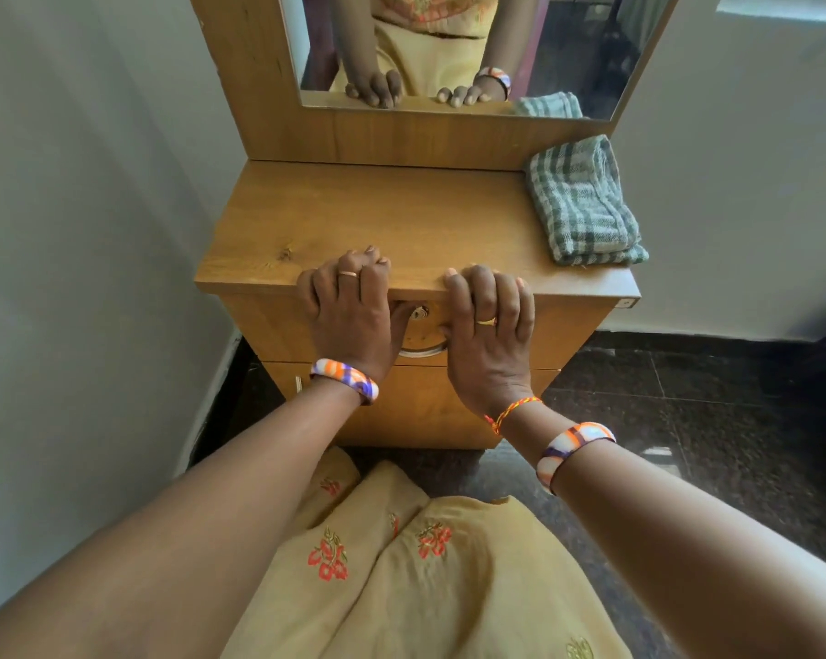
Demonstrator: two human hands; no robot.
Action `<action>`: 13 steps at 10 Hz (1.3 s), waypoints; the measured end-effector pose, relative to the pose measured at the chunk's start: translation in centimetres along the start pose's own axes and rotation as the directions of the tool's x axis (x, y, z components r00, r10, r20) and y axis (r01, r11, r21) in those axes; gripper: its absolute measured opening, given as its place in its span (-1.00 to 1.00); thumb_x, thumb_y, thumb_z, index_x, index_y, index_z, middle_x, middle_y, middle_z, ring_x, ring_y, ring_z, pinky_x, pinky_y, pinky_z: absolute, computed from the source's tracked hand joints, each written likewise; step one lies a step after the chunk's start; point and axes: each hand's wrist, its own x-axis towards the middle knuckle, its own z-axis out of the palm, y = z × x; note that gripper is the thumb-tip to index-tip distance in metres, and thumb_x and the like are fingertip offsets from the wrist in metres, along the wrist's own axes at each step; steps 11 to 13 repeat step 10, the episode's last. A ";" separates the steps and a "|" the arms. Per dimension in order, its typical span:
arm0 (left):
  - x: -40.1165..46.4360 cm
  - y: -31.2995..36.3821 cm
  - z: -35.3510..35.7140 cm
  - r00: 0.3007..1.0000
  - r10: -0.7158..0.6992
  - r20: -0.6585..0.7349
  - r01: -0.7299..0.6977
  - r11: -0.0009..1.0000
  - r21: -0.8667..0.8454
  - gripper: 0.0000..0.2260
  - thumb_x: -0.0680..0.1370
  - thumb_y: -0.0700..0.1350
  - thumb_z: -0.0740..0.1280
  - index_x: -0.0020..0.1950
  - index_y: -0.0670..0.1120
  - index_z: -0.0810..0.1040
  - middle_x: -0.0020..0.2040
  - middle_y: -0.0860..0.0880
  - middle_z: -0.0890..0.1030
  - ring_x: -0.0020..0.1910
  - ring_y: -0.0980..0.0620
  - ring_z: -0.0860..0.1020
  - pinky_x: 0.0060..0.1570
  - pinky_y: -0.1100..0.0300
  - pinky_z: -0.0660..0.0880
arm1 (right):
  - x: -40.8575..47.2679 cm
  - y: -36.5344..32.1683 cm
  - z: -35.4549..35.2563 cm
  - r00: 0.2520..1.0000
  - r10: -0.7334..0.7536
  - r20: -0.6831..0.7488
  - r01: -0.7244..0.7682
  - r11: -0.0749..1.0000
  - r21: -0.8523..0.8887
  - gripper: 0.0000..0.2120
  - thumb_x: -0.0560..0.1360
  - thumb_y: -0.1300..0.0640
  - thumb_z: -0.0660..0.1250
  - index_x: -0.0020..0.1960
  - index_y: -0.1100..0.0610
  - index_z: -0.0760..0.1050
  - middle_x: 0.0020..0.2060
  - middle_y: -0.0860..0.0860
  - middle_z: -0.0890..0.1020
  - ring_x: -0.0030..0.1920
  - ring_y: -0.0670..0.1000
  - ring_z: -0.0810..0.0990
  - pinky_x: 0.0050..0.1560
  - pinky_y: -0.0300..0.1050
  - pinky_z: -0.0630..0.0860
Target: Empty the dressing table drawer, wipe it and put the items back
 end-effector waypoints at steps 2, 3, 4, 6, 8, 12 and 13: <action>0.4 0.6 -1.9 0.986 -0.027 0.166 0.040 0.997 -0.070 -0.60 0.36 0.04 0.34 0.09 -0.12 0.35 0.13 -0.11 0.45 0.10 -0.11 0.33 0.11 -0.03 0.19 | 0.4 -0.5 -0.8 0.996 0.030 0.081 -0.031 1.000 0.006 -0.43 0.33 0.18 0.41 0.27 0.14 0.28 0.18 0.11 0.31 0.18 0.15 0.30 0.45 0.00 -0.03; 1.3 0.5 -3.7 0.924 -0.038 0.380 0.066 0.996 -0.063 -0.46 0.21 -0.14 0.50 0.10 -0.11 0.35 0.10 -0.16 0.58 0.11 -0.12 0.33 0.10 -0.05 0.18 | 0.7 -0.2 -2.9 0.976 -0.005 0.218 -0.002 0.999 0.033 -0.50 0.38 0.19 0.24 0.31 0.15 0.27 0.22 0.11 0.31 0.22 0.15 0.31 0.41 0.02 0.01; 3.1 0.0 -5.8 0.808 0.025 0.588 -0.002 0.999 -0.040 -0.38 0.10 -0.17 0.51 0.12 -0.10 0.41 0.08 -0.15 0.62 0.09 -0.14 0.37 0.09 -0.02 0.24 | 2.0 0.6 -5.3 0.918 -0.060 0.393 0.042 0.998 0.054 -0.49 0.39 0.19 0.12 0.35 0.16 0.26 0.25 0.12 0.33 0.23 0.17 0.31 0.38 0.03 0.05; 9.4 0.5 -10.0 0.285 0.068 0.956 -0.023 0.998 -0.064 -0.42 0.48 0.01 0.30 0.44 -0.05 0.19 0.48 -0.07 0.17 0.41 -0.14 0.20 0.34 -0.04 0.20 | 7.0 3.4 -9.3 0.627 -0.322 0.709 0.268 0.944 0.192 -0.42 0.28 0.16 0.14 0.31 0.22 0.32 0.13 0.16 0.57 0.05 0.18 0.55 -0.01 0.01 0.55; 17.6 4.6 -13.0 0.072 0.477 0.876 -0.127 0.875 -0.466 0.01 0.35 0.19 0.44 0.54 -0.01 -0.16 0.55 -0.08 0.01 0.52 -0.10 0.04 0.46 -0.04 0.12 | 13.6 6.8 -10.7 0.217 -0.560 0.799 0.612 0.716 0.336 -0.67 0.51 0.23 0.22 0.25 0.20 0.50 0.16 0.22 0.57 0.05 0.20 0.62 -0.20 -0.14 0.57; 25.9 9.8 -14.2 0.310 0.598 0.740 -0.313 0.799 -0.514 -0.08 0.40 0.18 0.40 0.55 0.00 -0.12 0.54 -0.06 0.06 0.50 -0.06 0.10 0.42 0.03 0.14 | 21.8 10.6 -14.8 0.172 -0.333 0.927 0.111 0.942 0.318 -0.49 0.56 0.18 0.19 0.47 0.25 0.18 0.48 0.23 0.20 0.47 0.22 0.21 0.43 0.01 0.23; 25.9 9.8 -14.2 0.310 0.598 0.740 -0.313 0.799 -0.514 -0.08 0.40 0.18 0.40 0.55 0.00 -0.12 0.54 -0.06 0.06 0.50 -0.06 0.10 0.42 0.03 0.14 | 21.8 10.6 -14.8 0.172 -0.333 0.927 0.111 0.942 0.318 -0.49 0.56 0.18 0.19 0.47 0.25 0.18 0.48 0.23 0.20 0.47 0.22 0.21 0.43 0.01 0.23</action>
